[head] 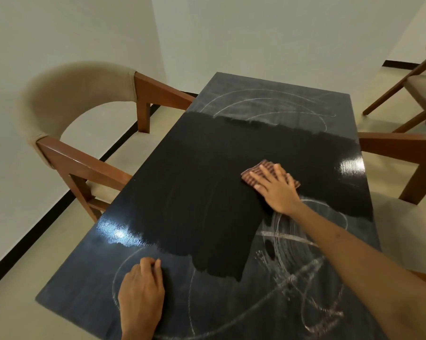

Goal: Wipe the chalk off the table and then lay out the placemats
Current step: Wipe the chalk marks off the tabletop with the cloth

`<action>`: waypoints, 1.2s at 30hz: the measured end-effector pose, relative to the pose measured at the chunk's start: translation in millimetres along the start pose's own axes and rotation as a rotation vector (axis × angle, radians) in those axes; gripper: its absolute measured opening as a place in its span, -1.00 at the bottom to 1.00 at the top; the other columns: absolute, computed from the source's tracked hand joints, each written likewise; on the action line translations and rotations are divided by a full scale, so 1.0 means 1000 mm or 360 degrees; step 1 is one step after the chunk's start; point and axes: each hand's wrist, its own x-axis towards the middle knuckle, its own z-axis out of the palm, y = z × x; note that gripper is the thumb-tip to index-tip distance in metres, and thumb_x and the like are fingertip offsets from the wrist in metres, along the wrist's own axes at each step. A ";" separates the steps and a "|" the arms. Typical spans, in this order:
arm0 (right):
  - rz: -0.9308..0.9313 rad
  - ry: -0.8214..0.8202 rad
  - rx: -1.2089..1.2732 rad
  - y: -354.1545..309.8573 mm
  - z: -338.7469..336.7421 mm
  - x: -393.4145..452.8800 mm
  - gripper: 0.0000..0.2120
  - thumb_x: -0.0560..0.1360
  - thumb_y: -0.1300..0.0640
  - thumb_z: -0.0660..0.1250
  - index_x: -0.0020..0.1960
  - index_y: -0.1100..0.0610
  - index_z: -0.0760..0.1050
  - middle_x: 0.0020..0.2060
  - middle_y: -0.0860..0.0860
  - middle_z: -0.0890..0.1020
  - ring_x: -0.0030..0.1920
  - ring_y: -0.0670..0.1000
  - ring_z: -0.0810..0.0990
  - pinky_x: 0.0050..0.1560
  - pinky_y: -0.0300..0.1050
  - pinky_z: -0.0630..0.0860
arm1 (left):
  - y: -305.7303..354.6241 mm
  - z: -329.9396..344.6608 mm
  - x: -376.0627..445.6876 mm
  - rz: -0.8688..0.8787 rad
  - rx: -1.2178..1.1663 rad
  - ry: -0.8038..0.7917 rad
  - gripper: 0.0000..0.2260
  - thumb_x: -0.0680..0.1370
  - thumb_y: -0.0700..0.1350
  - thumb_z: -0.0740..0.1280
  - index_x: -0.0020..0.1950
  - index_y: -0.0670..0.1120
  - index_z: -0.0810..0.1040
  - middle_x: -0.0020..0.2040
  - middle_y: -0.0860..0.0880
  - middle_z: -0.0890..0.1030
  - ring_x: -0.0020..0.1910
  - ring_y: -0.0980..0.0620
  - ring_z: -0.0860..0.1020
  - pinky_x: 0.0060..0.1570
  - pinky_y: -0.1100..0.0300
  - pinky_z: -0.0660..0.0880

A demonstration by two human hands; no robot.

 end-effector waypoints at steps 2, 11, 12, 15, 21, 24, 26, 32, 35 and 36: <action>0.0112 -0.0042 0.0027 0.016 -0.003 0.007 -0.55 0.66 -0.15 -0.10 0.52 -0.31 -0.11 0.58 -0.13 -0.10 0.55 0.16 -0.24 0.48 0.29 -0.15 | 0.000 0.000 0.000 0.0000 0.0010 0.0005 -0.79 0.52 -0.18 0.35 -0.28 -0.06 0.40 -0.42 -0.01 0.49 -0.47 0.03 0.38 -0.42 0.16 0.28; -0.0687 -0.0057 -0.0184 -0.020 0.014 -0.119 -0.46 0.59 -0.30 -0.29 0.51 -0.25 0.08 0.55 -0.09 0.10 0.54 0.25 -0.06 0.45 0.37 0.03 | 0.006 -0.006 -0.005 0.0033 0.0073 0.0030 -0.75 0.51 -0.21 0.34 -0.30 -0.09 0.32 -0.45 -0.09 0.46 -0.50 -0.05 0.36 -0.44 0.15 0.21; -0.0804 -0.0039 -0.0204 -0.022 0.021 -0.142 -0.50 0.61 -0.29 -0.20 0.50 -0.27 0.13 0.55 -0.10 0.10 0.55 0.24 -0.06 0.46 0.35 -0.02 | 0.007 -0.006 -0.005 -0.0001 0.0068 0.0015 -0.77 0.52 -0.20 0.33 -0.29 -0.10 0.35 -0.44 -0.10 0.48 -0.49 -0.05 0.38 -0.43 0.14 0.23; -0.1041 0.0019 -0.0243 -0.019 0.035 -0.193 -0.57 0.64 -0.26 -0.08 0.49 -0.29 0.17 0.56 -0.15 0.06 0.56 0.20 -0.10 0.45 0.27 -0.14 | 0.008 -0.005 -0.005 -0.0105 0.0062 -0.0022 -0.82 0.55 -0.16 0.30 -0.25 -0.13 0.44 -0.36 -0.14 0.55 -0.42 -0.12 0.47 -0.40 0.10 0.31; -0.1007 0.0069 -0.0223 0.006 0.036 -0.160 -0.59 0.65 -0.22 -0.09 0.49 -0.31 0.15 0.55 -0.17 0.08 0.57 0.15 -0.11 0.47 0.20 -0.16 | 0.007 -0.002 -0.005 -0.0152 0.0116 -0.0031 -0.82 0.56 -0.13 0.28 -0.22 -0.16 0.46 -0.33 -0.17 0.56 -0.37 -0.20 0.52 -0.39 0.01 0.41; -0.0587 0.0049 -0.0181 0.034 0.024 -0.111 -0.51 0.61 -0.27 -0.23 0.48 -0.29 0.17 0.53 -0.13 0.18 0.55 0.18 0.01 0.43 0.21 -0.01 | 0.004 0.000 -0.005 -0.0175 0.0122 -0.0020 -0.84 0.57 -0.11 0.27 -0.20 -0.13 0.45 -0.31 -0.17 0.57 -0.34 -0.22 0.53 -0.35 -0.02 0.44; -0.0317 0.0056 -0.0117 0.057 0.013 -0.081 -0.41 0.54 -0.35 -0.33 0.50 -0.29 0.07 0.55 -0.15 0.10 0.56 0.13 -0.09 0.46 0.24 -0.02 | 0.003 0.000 -0.005 -0.0176 0.0105 -0.0013 -0.85 0.57 -0.10 0.26 -0.18 -0.10 0.45 -0.30 -0.15 0.57 -0.32 -0.20 0.53 -0.33 0.00 0.44; 0.0142 -0.0038 0.0151 0.105 -0.006 -0.048 -0.56 0.65 -0.19 -0.06 0.50 -0.35 -0.05 0.57 -0.18 -0.06 0.55 0.07 -0.25 0.49 0.21 -0.19 | 0.005 -0.002 -0.007 -0.0201 0.0091 0.0023 -0.83 0.57 -0.11 0.26 -0.19 -0.13 0.44 -0.29 -0.16 0.58 -0.28 -0.25 0.55 -0.32 -0.01 0.41; 0.0058 -0.0059 0.0065 0.100 -0.003 -0.067 -0.55 0.64 -0.20 -0.06 0.51 -0.32 -0.04 0.57 -0.17 -0.06 0.55 0.09 -0.26 0.48 0.20 -0.18 | 0.007 -0.003 -0.007 -0.0185 0.0094 0.0019 -0.82 0.58 -0.11 0.25 -0.19 -0.15 0.44 -0.31 -0.19 0.56 -0.30 -0.25 0.54 -0.33 -0.01 0.40; -0.0045 -0.0030 0.0010 0.096 0.001 -0.082 -0.54 0.63 -0.21 -0.07 0.51 -0.31 -0.04 0.57 -0.17 -0.06 0.55 0.09 -0.27 0.48 0.20 -0.17 | 0.008 -0.005 -0.007 -0.0187 0.0094 0.0017 -0.82 0.58 -0.11 0.25 -0.19 -0.15 0.43 -0.32 -0.19 0.55 -0.30 -0.25 0.54 -0.34 0.00 0.38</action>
